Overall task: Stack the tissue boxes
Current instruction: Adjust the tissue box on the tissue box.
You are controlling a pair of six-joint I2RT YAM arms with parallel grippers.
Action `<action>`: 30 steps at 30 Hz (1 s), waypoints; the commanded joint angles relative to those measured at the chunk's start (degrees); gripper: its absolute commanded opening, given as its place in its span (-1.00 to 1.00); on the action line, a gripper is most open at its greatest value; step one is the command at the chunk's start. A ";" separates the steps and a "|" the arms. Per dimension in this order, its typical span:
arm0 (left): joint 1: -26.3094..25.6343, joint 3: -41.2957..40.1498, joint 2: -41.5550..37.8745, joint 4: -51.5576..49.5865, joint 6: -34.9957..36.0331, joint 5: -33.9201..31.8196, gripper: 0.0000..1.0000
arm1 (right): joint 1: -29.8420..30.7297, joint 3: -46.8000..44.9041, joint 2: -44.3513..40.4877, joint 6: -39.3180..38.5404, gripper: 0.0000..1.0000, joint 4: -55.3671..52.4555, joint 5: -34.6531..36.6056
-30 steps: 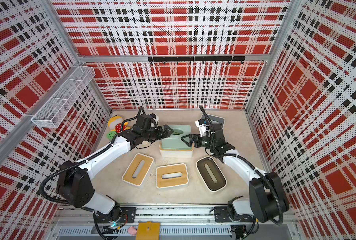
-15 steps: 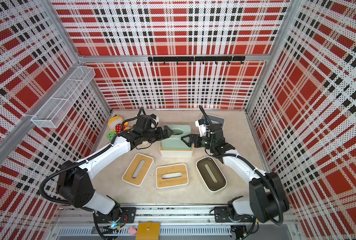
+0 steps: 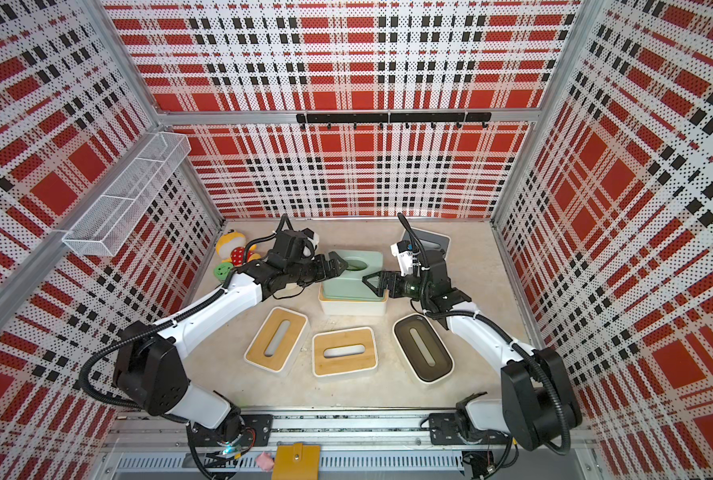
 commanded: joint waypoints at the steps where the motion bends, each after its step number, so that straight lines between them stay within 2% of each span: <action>1: -1.94 -0.25 -1.89 1.00 -0.02 2.58 0.99 | 1.25 -0.51 -1.72 -1.02 0.99 1.83 -2.05; 14: -1.79 -0.62 -2.77 0.30 0.06 1.69 0.99 | 1.75 -0.27 -0.69 -0.54 0.99 2.08 -2.35; 30: -0.85 -1.15 -4.61 0.13 -0.19 0.80 0.99 | 1.74 0.36 -2.82 -0.43 0.99 -1.13 3.23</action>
